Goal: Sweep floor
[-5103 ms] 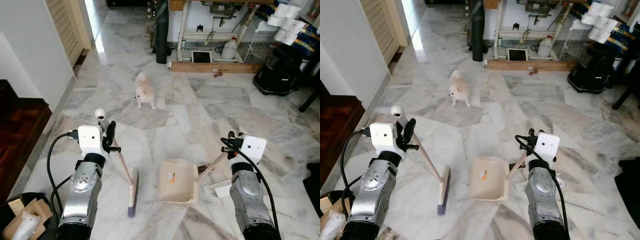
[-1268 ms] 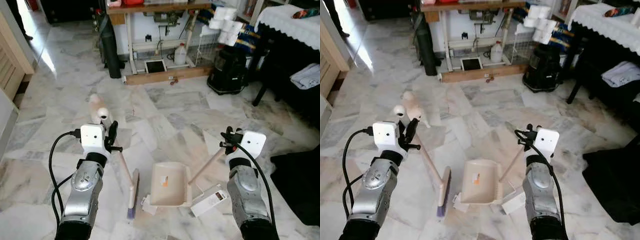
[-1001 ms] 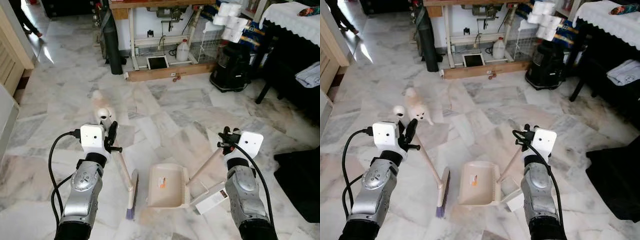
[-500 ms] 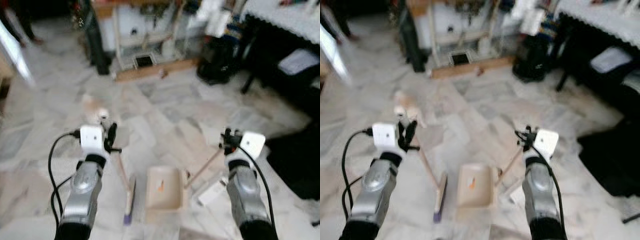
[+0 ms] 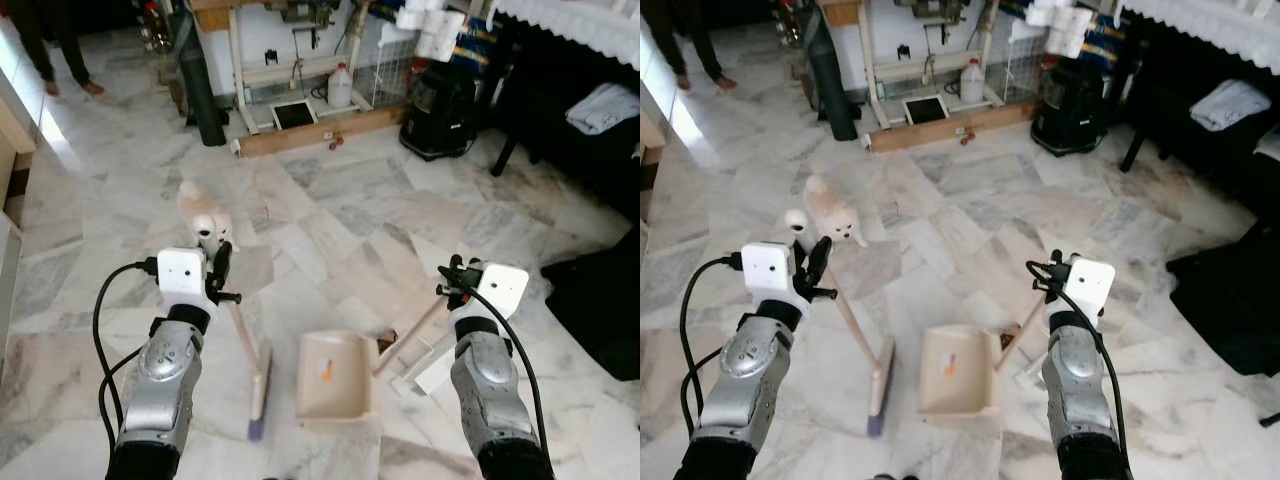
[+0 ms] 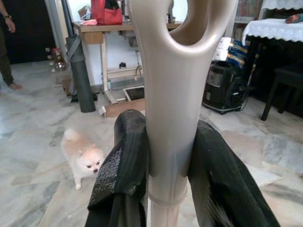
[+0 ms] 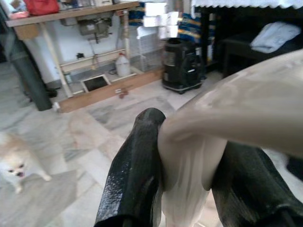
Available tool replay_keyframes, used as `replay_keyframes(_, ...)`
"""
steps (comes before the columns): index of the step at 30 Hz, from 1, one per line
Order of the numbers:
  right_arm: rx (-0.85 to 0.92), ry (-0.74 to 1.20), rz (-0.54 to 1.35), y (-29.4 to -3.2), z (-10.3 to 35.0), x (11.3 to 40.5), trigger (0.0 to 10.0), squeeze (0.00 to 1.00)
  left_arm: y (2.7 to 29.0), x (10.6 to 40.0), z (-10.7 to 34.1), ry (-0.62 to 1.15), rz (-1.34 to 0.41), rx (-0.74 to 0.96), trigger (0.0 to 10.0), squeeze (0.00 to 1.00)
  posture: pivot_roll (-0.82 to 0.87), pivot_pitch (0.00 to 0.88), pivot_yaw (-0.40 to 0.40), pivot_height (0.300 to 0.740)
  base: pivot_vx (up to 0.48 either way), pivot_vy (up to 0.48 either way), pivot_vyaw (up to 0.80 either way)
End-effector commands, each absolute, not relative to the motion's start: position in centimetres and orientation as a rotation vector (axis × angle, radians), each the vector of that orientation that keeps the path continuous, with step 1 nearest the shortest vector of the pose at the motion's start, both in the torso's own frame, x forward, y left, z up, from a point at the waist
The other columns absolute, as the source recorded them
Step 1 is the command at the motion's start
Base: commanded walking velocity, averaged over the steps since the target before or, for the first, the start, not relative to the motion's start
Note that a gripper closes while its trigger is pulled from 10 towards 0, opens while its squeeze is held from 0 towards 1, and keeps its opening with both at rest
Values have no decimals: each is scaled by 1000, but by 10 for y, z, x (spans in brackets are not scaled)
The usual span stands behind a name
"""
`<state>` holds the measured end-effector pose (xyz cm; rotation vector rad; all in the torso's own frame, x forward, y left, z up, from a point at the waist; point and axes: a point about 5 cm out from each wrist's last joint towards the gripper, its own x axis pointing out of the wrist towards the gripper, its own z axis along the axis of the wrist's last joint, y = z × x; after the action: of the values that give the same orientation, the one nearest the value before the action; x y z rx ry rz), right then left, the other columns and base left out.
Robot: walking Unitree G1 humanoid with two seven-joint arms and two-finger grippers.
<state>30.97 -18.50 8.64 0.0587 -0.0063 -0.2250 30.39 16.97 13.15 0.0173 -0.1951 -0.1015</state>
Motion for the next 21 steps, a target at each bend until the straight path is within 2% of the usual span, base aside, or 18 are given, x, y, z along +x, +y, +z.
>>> replay_keyframes(1, 52, -60, -254, -192, 97, 309, 10000, 0, 170, 304, 142, -244, -109, 37, 10000, 0, 39, 59, 8, 740, 0, 0, 0)
replay_keyframes(12, -23, 28, -413, -213, 79, 289, 10000, 0, 166, 304, 142, -245, -122, 28, 10000, 0, 32, 51, 8, 740, 0, 0, 0)
replay_keyframes(21, -51, 89, -468, -214, 67, 275, 10000, 0, 165, 304, 141, -241, -128, 25, 10000, 0, 29, 57, 11, 740, 0, 0, 0)
